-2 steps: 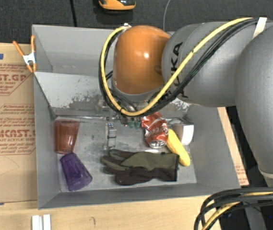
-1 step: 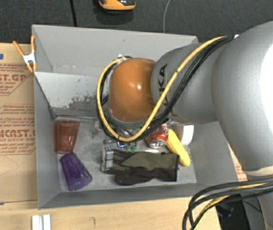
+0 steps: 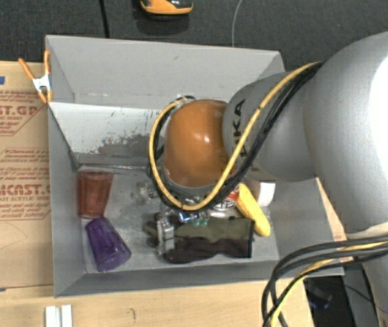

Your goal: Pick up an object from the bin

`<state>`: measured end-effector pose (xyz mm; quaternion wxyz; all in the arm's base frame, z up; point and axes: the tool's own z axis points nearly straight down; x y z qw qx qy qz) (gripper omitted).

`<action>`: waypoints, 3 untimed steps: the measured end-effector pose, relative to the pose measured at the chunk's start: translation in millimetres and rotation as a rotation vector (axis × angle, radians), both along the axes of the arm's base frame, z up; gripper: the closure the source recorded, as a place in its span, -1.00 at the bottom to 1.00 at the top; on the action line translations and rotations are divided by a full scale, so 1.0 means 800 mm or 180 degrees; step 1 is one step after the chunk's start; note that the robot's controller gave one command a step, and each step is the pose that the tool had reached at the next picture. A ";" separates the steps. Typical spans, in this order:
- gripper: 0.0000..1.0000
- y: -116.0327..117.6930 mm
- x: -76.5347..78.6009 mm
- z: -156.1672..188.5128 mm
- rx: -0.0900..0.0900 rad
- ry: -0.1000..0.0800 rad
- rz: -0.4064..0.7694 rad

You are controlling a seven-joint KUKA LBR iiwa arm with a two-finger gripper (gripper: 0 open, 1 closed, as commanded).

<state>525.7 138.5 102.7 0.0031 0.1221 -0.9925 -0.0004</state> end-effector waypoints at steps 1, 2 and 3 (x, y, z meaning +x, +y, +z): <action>-1.00 -0.032 -0.002 0.014 0.0002 -0.0019 0.0292; 1.00 -0.083 -0.012 -0.030 0.0003 -0.0016 -0.0016; 1.00 -0.083 -0.012 -0.030 0.0003 -0.0015 -0.0016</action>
Offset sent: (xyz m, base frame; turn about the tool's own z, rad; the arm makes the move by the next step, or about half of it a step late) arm -0.0095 -0.0671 -0.0239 0.0045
